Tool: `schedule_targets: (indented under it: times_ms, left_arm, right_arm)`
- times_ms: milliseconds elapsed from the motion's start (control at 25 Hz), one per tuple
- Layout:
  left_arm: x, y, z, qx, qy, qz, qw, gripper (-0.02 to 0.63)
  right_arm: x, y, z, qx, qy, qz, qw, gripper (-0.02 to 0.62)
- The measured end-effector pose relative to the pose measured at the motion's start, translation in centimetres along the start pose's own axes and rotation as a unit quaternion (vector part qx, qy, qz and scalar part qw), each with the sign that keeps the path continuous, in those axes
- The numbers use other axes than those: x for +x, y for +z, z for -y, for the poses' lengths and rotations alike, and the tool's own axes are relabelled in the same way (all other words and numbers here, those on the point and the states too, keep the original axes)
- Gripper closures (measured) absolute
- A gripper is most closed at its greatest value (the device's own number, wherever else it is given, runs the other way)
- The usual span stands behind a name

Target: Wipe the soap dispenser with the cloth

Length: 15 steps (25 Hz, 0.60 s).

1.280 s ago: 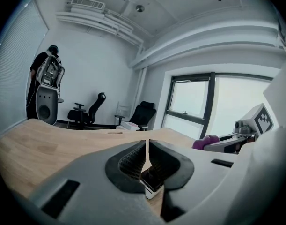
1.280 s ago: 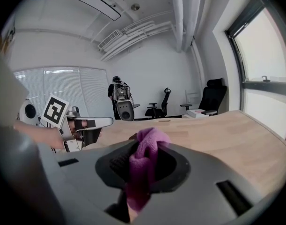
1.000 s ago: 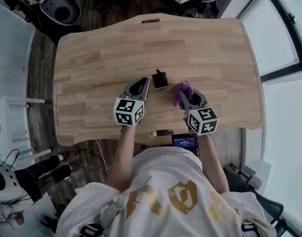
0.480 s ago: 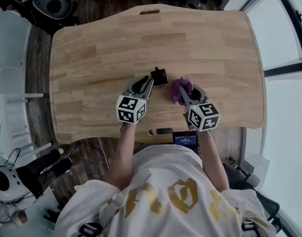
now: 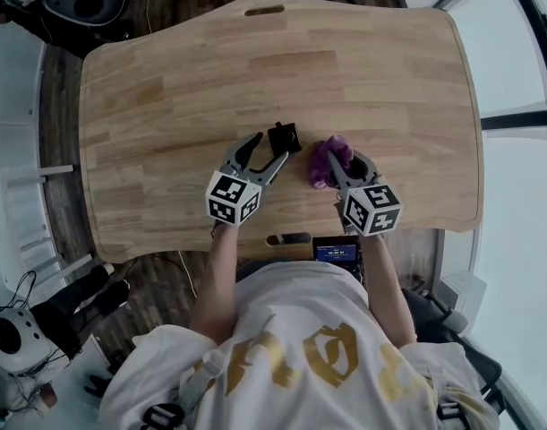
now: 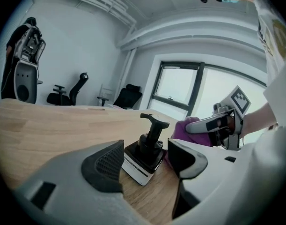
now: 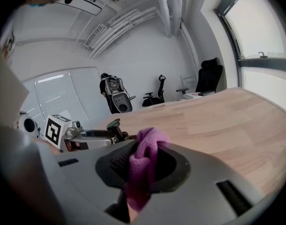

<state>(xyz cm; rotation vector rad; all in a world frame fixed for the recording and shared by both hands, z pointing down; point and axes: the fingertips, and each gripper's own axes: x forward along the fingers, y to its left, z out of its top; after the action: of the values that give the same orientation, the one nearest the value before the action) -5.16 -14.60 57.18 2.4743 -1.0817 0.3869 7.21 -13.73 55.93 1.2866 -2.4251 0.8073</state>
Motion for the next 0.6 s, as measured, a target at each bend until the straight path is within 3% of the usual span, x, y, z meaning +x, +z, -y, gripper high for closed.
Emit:
schedule_targets:
  times_ms: [280, 600]
  left_arm:
    - [1.4, -2.5, 0.1, 0.017, -0.034, -0.025, 0.9989, 0.288]
    - [3.2, -3.5, -0.3, 0.073, -0.067, -0.048, 0.9940, 0.275]
  right_arm:
    - [1.1, -0.6, 0.1, 0.006, 0.005, -0.014, 1.000, 0.528]
    - [2.1, -0.7, 0.5, 0.004, 0.003, -0.027, 1.000, 0.528]
